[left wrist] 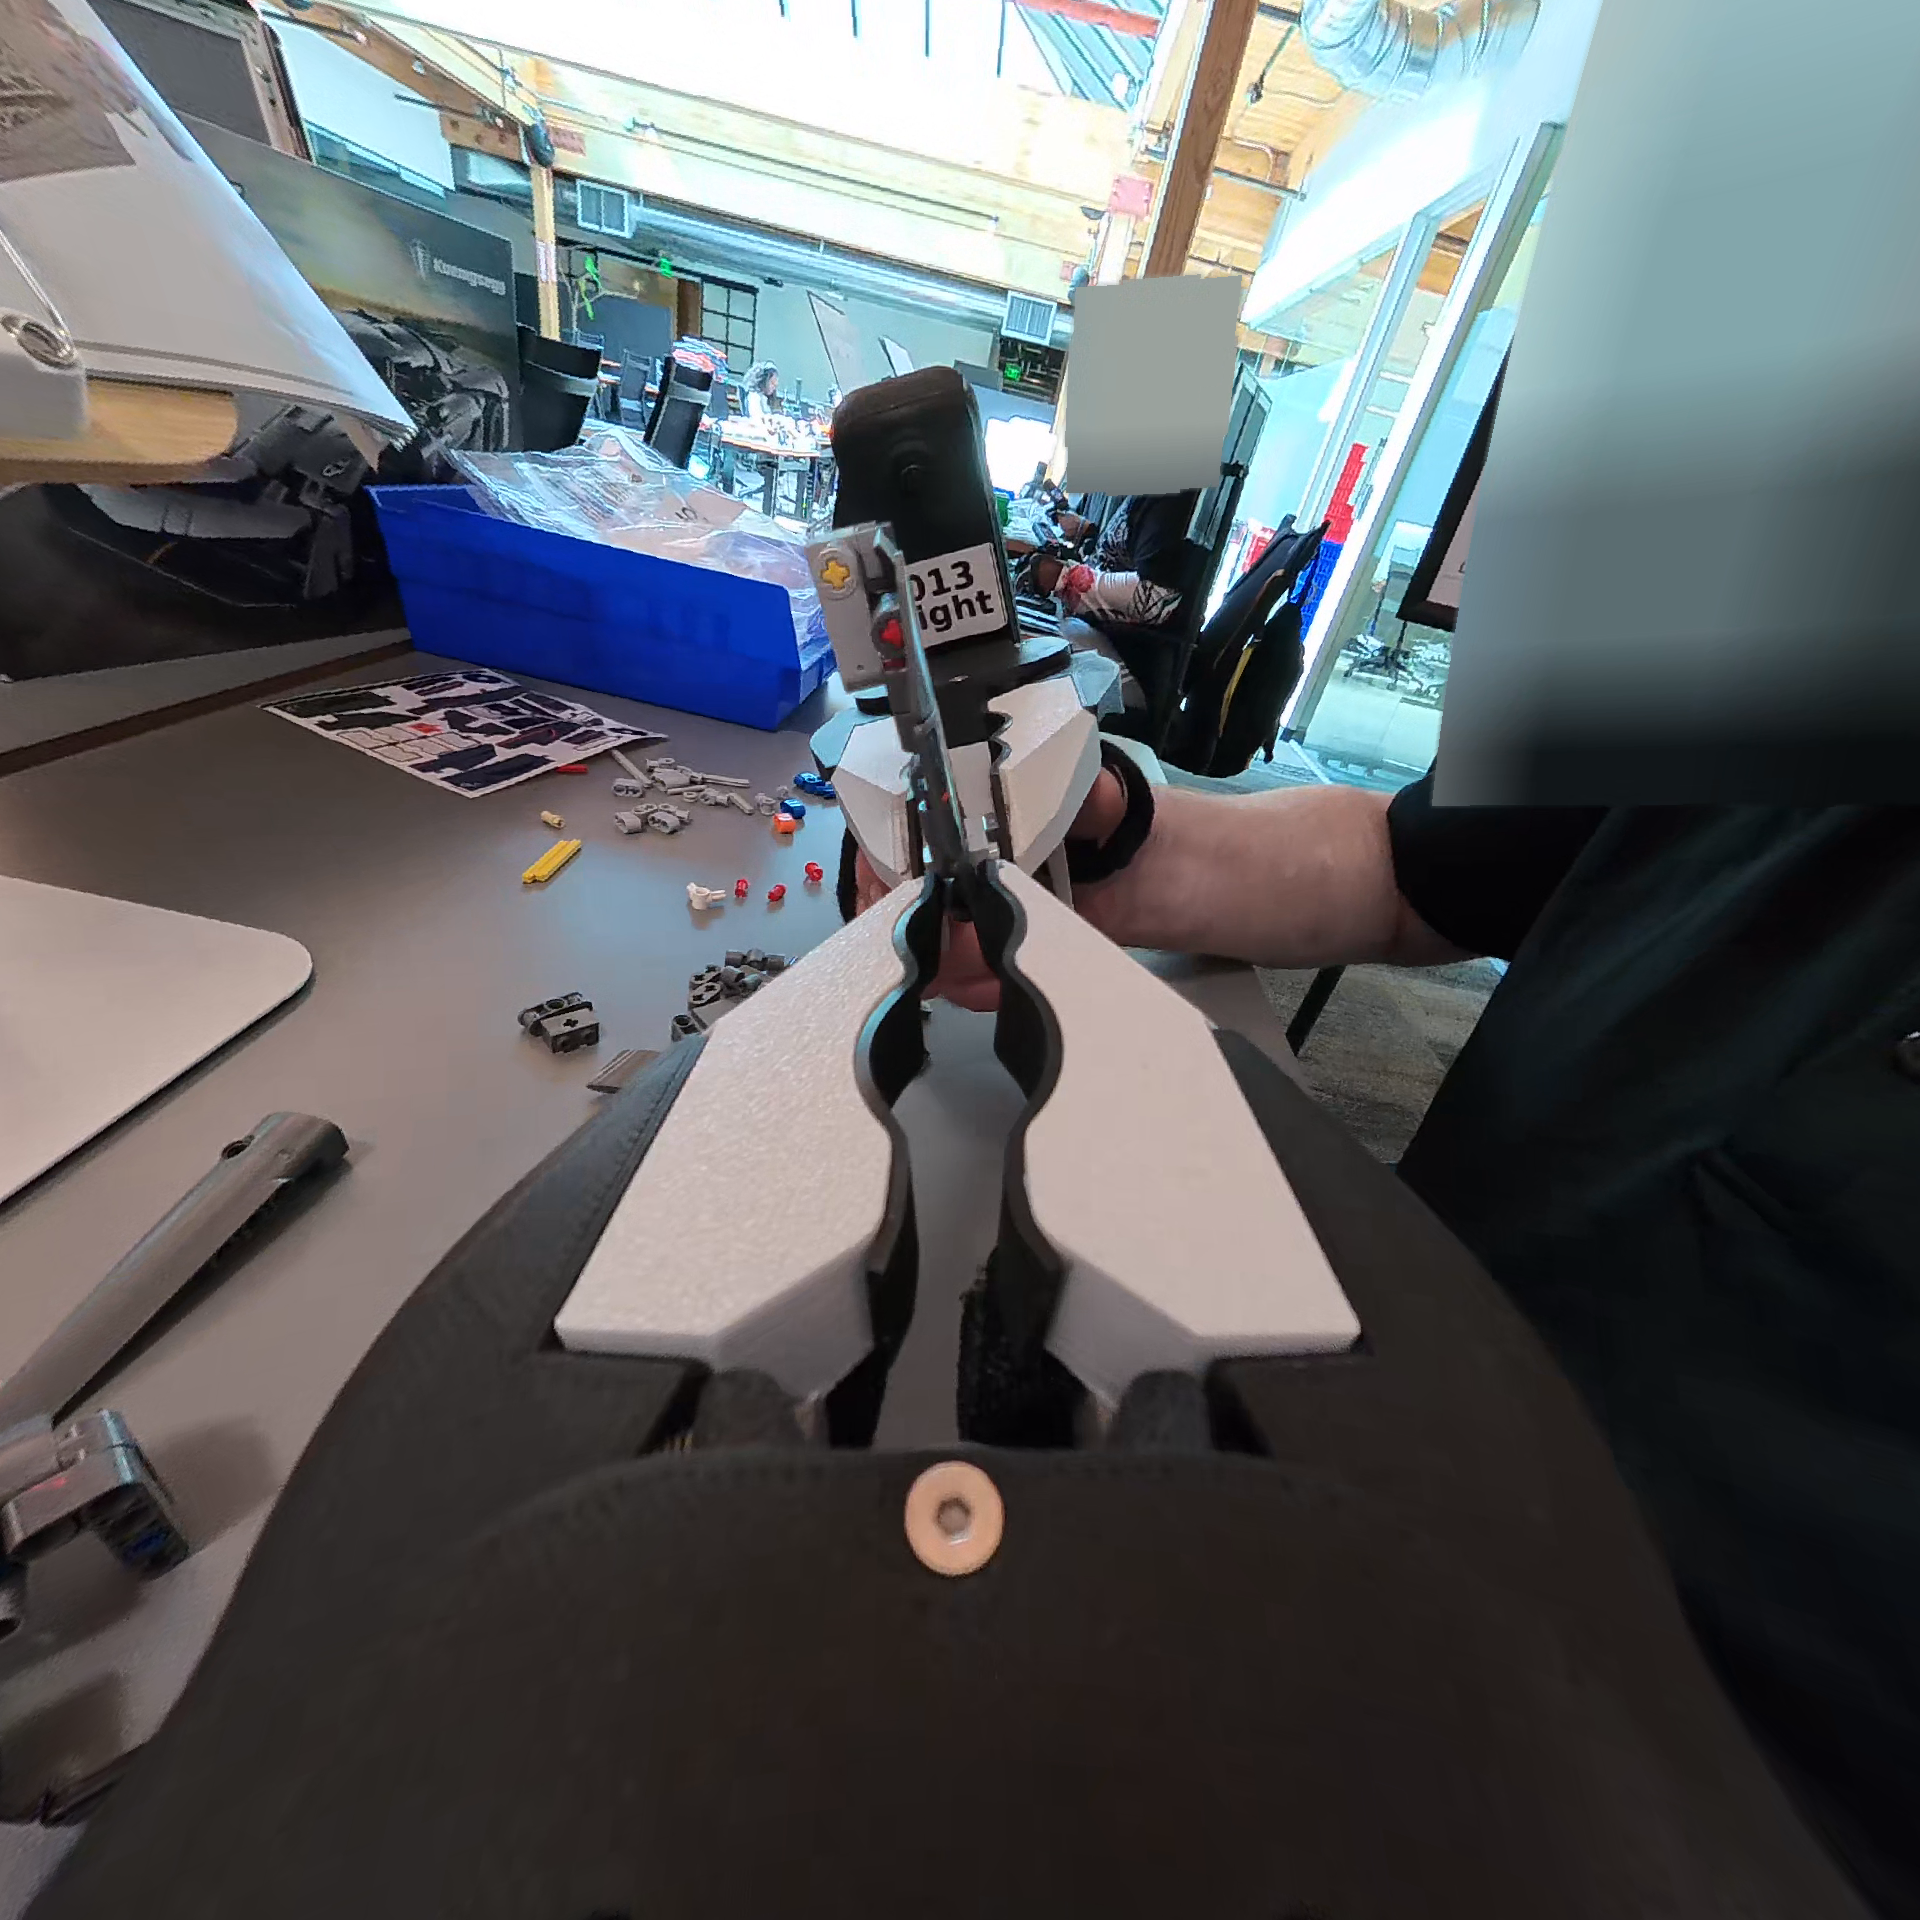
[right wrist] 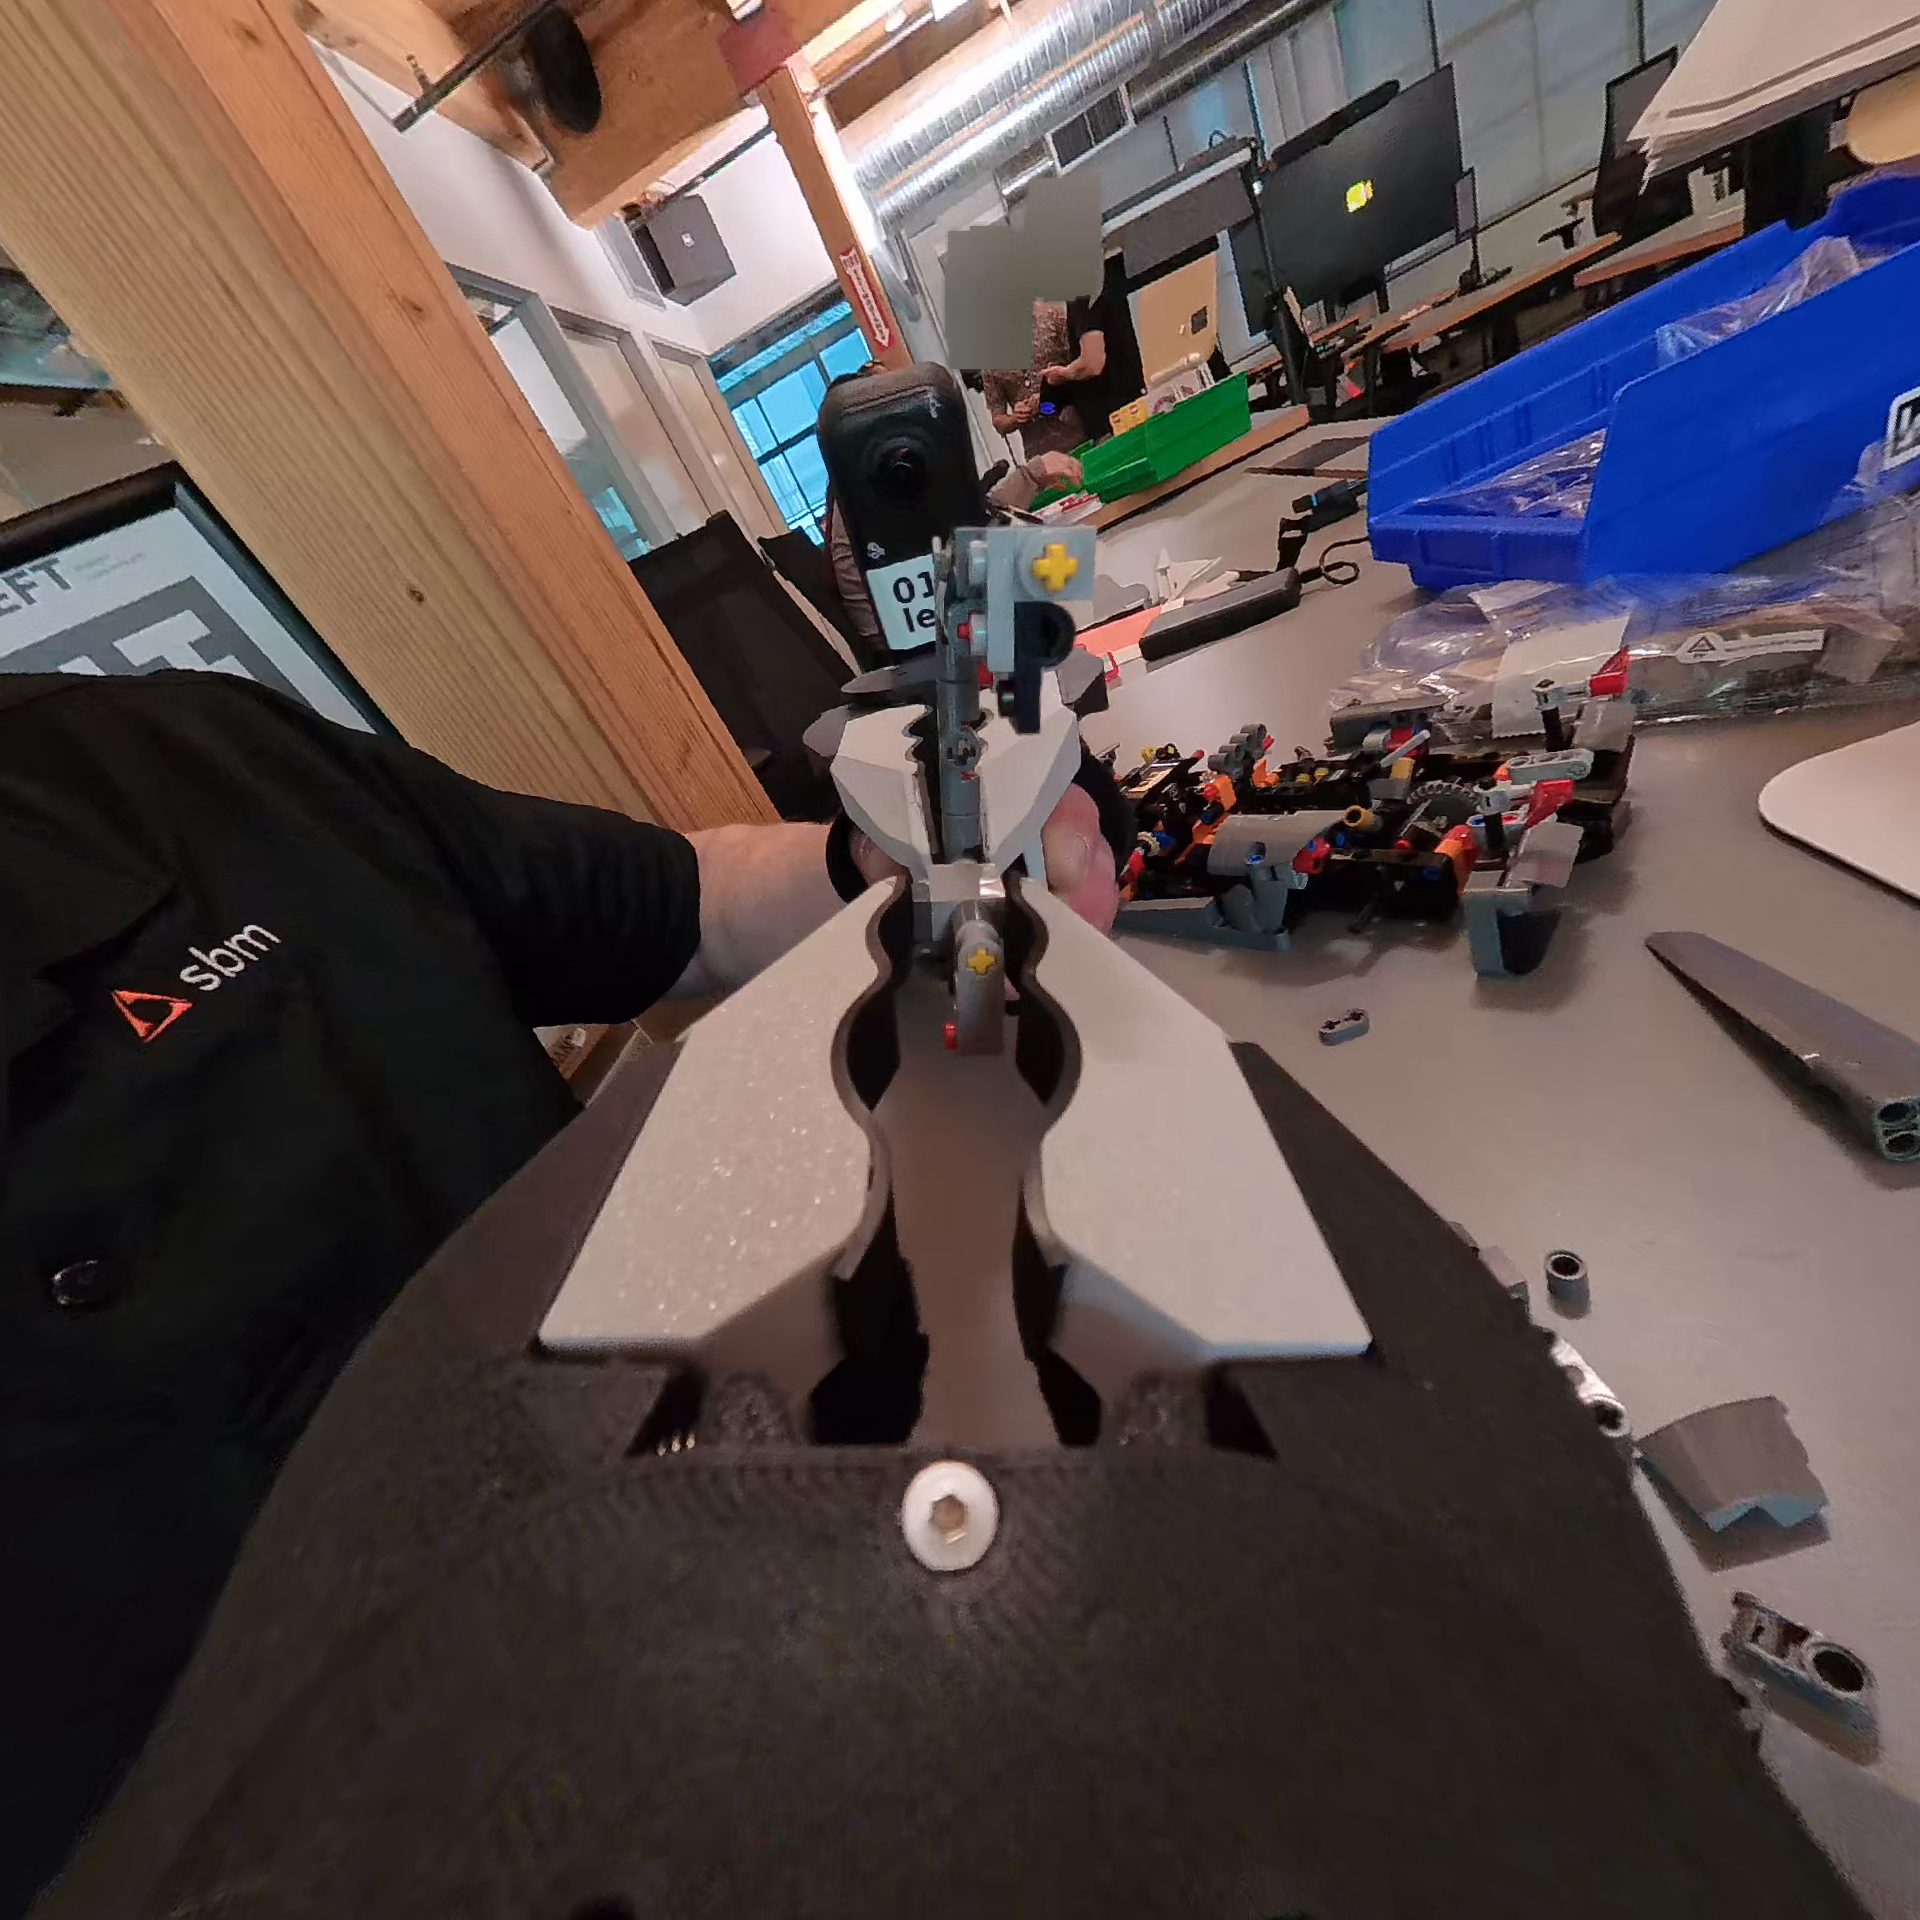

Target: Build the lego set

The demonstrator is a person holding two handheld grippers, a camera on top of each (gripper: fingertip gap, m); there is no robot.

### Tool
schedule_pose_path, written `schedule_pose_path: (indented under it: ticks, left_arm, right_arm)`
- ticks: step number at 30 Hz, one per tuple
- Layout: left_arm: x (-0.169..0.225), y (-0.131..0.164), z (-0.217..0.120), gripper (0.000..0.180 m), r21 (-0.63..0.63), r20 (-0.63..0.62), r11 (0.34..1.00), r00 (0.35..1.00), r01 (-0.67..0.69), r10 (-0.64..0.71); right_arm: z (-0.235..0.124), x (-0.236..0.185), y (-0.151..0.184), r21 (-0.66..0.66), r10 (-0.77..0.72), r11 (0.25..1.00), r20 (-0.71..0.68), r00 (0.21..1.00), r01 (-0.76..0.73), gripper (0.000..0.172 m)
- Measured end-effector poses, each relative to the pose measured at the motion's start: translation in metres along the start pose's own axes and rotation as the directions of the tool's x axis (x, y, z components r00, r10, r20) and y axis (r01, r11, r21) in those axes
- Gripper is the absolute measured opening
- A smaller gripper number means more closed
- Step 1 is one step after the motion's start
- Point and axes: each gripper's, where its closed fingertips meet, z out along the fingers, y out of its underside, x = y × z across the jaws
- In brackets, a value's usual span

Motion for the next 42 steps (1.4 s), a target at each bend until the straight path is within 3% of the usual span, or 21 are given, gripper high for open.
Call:
schedule_pose_path:
  ticks: [6, 18, 21, 23, 30, 32, 37, 42]
  left_arm:
    - [0.002, 0.003, 0.002, 0.004, -0.011, 0.013, 0.999, 0.999, -0.044, 0.045]
    - [0.001, 0.009, 0.005, 0.005, -0.011, 0.000, 1.000, 1.000, -0.001, 0.001]
    - [-0.009, -0.004, -0.008, 0.004, 0.051, 0.022, 0.998, 0.999, 0.038, -0.039]
    - [-0.011, -0.006, -0.014, 0.003, 0.022, 0.061, 0.999, 0.998, -0.034, 0.032]
    - [-0.011, -0.005, -0.011, 0.004, 0.035, 0.025, 0.996, 0.996, 0.088, -0.088]
    - [-0.006, 0.004, -0.009, 0.004, -0.024, 0.000, 0.986, 0.987, 0.164, -0.164]
    - [0.004, 0.044, -0.006, 0.004, -0.218, 0.093, 0.945, 0.970, 0.242, -0.227]
    - [0.025, 0.079, -0.012, 0.004, -0.392, 0.133, 0.862, 0.947, 0.321, -0.292]
  right_arm:
    - [-0.002, -0.002, 0.003, -0.016, -0.042, 0.999, 0.003, 0.999, 0.042, 0.014]
    - [-0.006, 0.000, 0.008, -0.037, -0.070, 0.997, -0.003, 0.998, 0.070, 0.014]
    - [-0.019, 0.006, 0.001, -0.002, -0.058, 0.998, -0.026, 0.998, 0.058, 0.013]
    - [-0.019, 0.002, 0.002, -0.031, -0.114, 0.993, -0.039, 0.993, 0.113, 0.013]
    - [-0.022, -0.002, 0.000, -0.034, -0.141, 0.990, -0.044, 0.989, 0.139, 0.013]
    - [-0.024, -0.002, 0.001, -0.046, -0.135, 0.990, -0.058, 0.989, 0.132, 0.013]
    - [-0.031, -0.012, 0.018, -0.151, -0.190, 0.973, -0.087, 0.978, 0.176, 0.014]
    - [-0.044, -0.021, 0.038, -0.194, -0.193, 0.966, -0.112, 0.975, 0.169, 0.013]
